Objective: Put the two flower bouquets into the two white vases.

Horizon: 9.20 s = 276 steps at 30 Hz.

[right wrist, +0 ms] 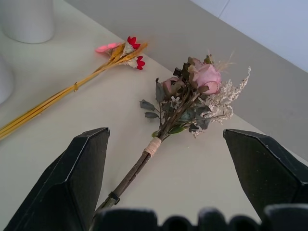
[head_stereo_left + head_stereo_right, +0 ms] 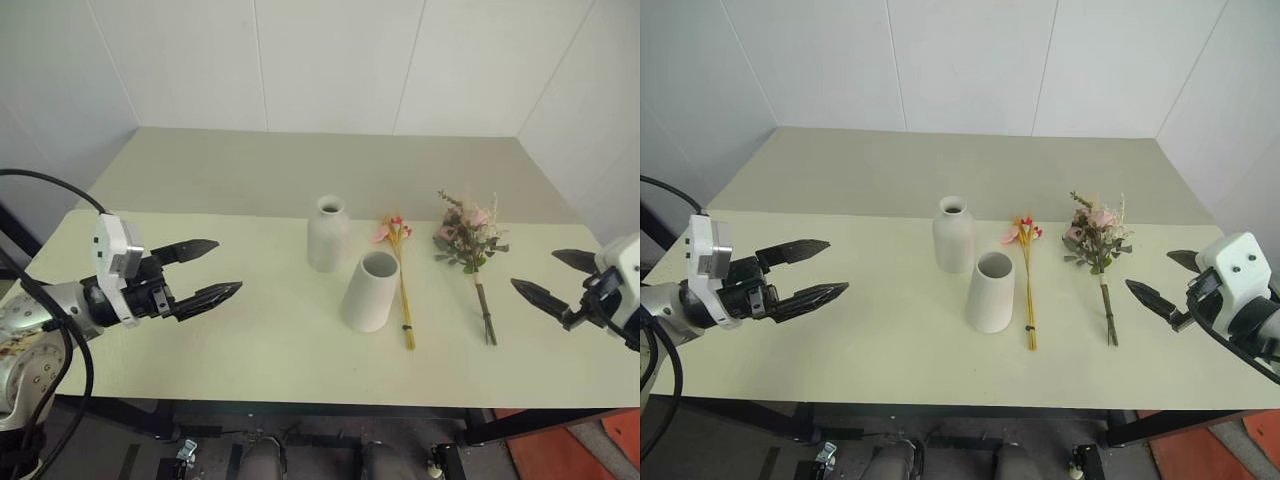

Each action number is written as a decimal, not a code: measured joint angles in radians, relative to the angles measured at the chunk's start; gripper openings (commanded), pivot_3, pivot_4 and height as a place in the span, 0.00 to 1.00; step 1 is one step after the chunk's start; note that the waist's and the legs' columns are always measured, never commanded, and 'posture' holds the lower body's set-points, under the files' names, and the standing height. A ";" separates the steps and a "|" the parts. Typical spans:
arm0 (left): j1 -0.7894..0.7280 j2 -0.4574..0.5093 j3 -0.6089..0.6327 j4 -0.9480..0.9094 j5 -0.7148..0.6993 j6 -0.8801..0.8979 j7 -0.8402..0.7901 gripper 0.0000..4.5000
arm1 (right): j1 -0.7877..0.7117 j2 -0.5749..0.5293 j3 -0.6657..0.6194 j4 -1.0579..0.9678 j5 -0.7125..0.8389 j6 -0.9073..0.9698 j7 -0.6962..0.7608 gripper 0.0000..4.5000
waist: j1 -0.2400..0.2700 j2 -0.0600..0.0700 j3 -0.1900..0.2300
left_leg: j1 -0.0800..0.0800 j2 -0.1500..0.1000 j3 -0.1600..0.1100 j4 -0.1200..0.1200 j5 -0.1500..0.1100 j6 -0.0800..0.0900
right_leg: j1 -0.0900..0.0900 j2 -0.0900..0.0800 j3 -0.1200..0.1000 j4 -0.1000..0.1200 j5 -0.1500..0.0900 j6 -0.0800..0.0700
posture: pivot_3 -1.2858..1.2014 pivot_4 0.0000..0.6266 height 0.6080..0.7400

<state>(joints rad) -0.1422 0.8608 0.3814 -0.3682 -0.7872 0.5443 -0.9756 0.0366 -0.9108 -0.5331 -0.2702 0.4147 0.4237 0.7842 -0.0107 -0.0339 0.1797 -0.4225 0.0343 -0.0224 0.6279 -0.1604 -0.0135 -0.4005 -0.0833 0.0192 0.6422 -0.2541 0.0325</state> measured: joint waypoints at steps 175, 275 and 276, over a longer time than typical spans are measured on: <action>-0.293 0.134 -0.098 0.266 -0.003 0.046 -0.471 1.00 | -1.038 0.313 0.856 0.665 -0.314 0.717 -0.207 0.00 | -0.026 0.004 0.004 | -0.009 0.018 0.015 -0.002 0.000 0.000 | -0.025 0.022 0.021 0.006 0.015 -0.007 | 0.52 0.24 1.00; -0.310 0.145 -0.050 0.309 -0.002 0.028 -0.465 1.00 | -0.240 -0.176 0.080 0.164 0.225 0.121 0.412 1.00 | -0.007 0.003 0.004 | -0.003 0.019 0.020 -0.002 0.000 0.000 | -0.021 0.023 0.025 0.006 0.012 0.000 | 0.52 0.24 1.00; -0.312 0.145 -0.050 0.310 -0.002 0.028 -0.465 1.00 | -0.240 -0.176 0.080 0.164 0.225 0.121 0.412 1.00 | -0.007 0.003 0.004 | -0.003 0.019 0.020 -0.002 0.000 0.000 | -0.021 0.023 0.025 0.006 0.012 0.000 | 0.52 0.24 1.00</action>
<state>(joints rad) -0.4542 1.0055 0.3310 -0.0578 -0.7893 0.5721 -1.4406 -0.2032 -1.0863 -0.4534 -0.1064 0.6396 0.5448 1.1962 -0.0179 -0.0309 0.1836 -0.4258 0.0530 -0.0021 0.6261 -0.1602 -0.0138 -0.4217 -0.0607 0.0437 0.6479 -0.2425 0.0321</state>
